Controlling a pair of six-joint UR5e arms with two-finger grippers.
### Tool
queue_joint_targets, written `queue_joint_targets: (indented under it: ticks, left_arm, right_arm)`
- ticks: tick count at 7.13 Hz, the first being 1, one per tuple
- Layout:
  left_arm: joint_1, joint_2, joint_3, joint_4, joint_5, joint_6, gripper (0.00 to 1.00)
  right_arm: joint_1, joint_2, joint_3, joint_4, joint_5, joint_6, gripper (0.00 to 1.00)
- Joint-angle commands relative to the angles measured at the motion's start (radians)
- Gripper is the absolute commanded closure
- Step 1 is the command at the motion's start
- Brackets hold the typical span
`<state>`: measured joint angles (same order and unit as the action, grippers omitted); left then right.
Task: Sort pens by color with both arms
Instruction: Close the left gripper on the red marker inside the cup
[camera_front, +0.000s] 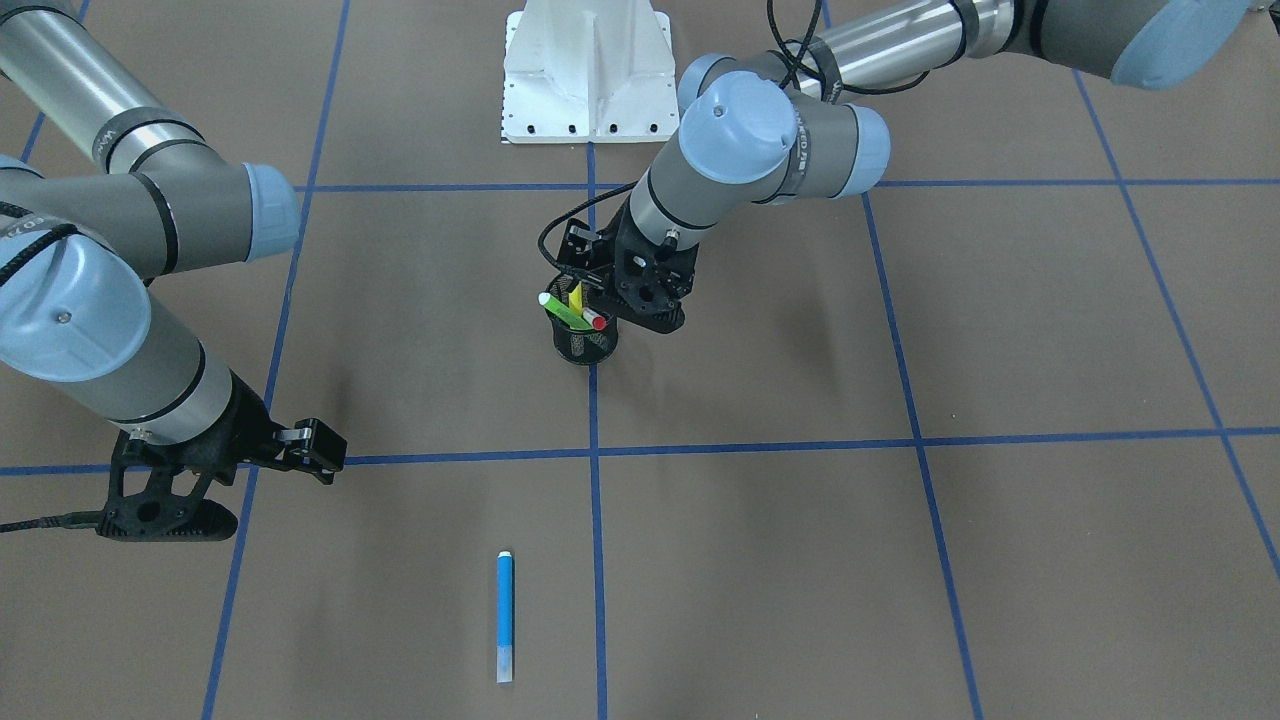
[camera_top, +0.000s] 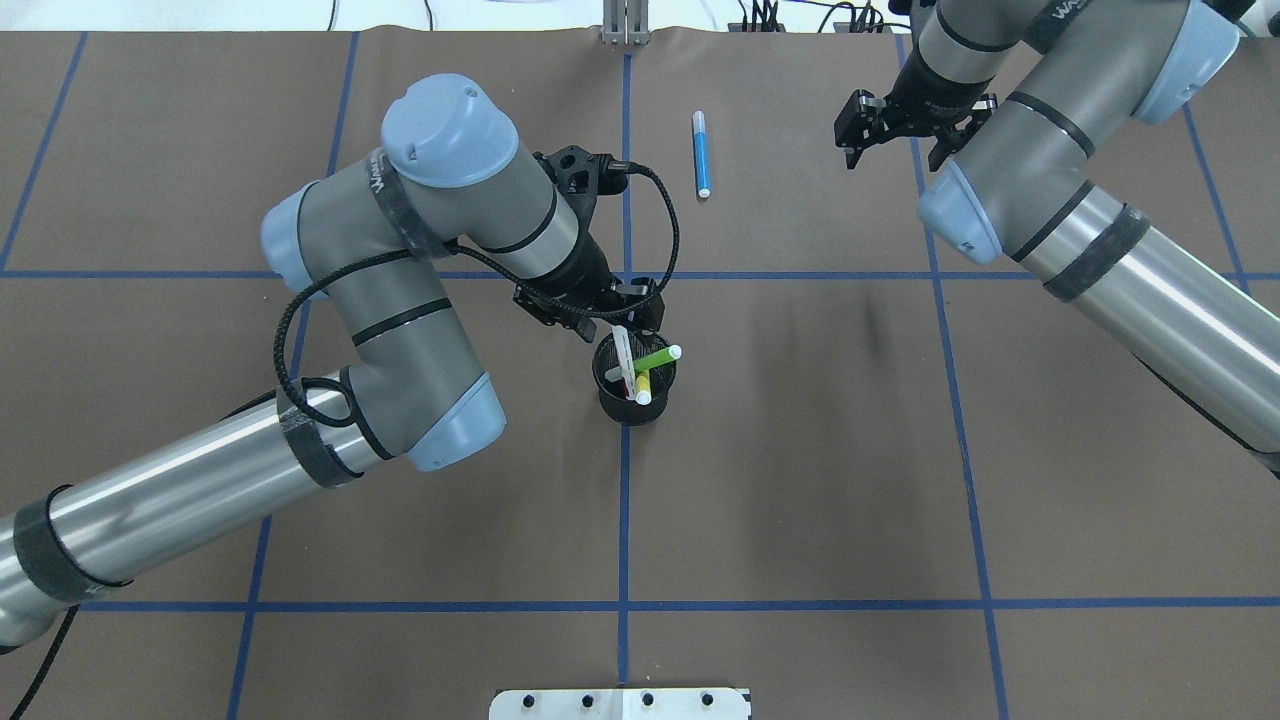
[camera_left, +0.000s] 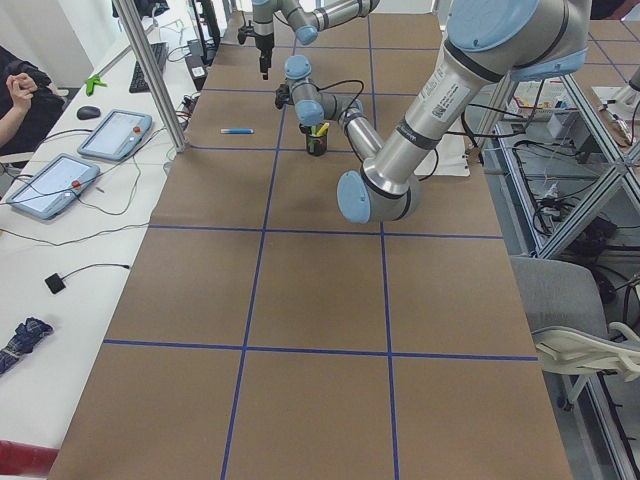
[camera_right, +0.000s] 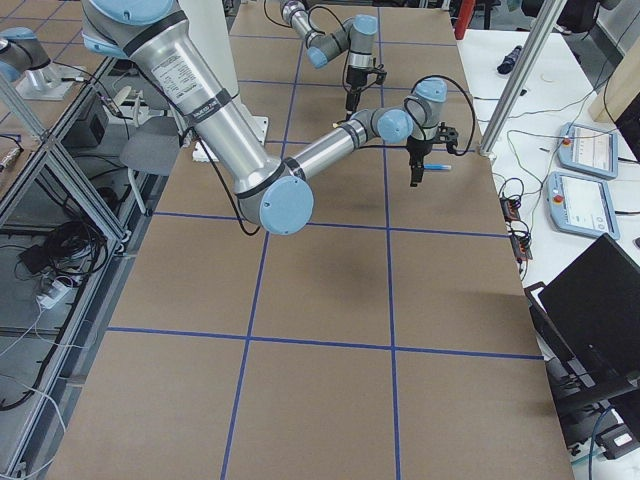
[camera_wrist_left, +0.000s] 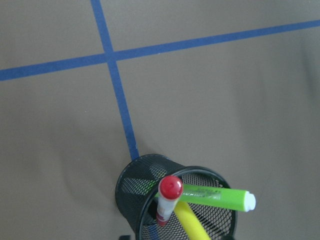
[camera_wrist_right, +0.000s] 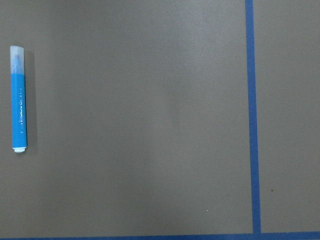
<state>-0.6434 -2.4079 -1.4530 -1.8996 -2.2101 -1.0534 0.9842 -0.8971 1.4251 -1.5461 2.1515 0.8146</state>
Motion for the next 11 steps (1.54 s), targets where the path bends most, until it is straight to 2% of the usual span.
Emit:
queue_joint_targets:
  ticks: [1, 3, 5, 6, 8, 9, 11]
  left_arm:
    - [-0.021, -0.147, 0.103, 0.171, -0.005, -0.013, 0.31]
    - [-0.05, -0.186, 0.112, 0.325, -0.054, 0.032, 0.32]
    - [-0.05, -0.212, 0.117, 0.472, -0.056, 0.079, 0.32]
    - [-0.05, -0.215, 0.155, 0.473, -0.06, 0.079, 0.36]
    - [-0.05, -0.235, 0.21, 0.467, -0.057, 0.082, 0.36]
    - [-0.048, -0.235, 0.212, 0.464, -0.057, 0.082, 0.36]
    - [-0.045, -0.234, 0.212, 0.464, -0.059, 0.082, 0.44]
  right_arm:
    - [0.001, -0.005, 0.0, -0.003, 0.001, -0.009, 0.0]
    - [0.001, -0.016, 0.0, -0.003, 0.002, -0.014, 0.0]
    - [-0.001, -0.025, 0.0, -0.003, 0.004, -0.017, 0.0]
    - [-0.013, -0.035, 0.0, -0.002, 0.004, -0.017, 0.0]
    - [-0.013, -0.039, -0.002, -0.005, 0.019, -0.026, 0.0]
    - [-0.013, -0.043, -0.002, -0.005, 0.043, -0.031, 0.0]
    - [-0.01, -0.042, -0.002, -0.005, 0.045, -0.032, 0.0]
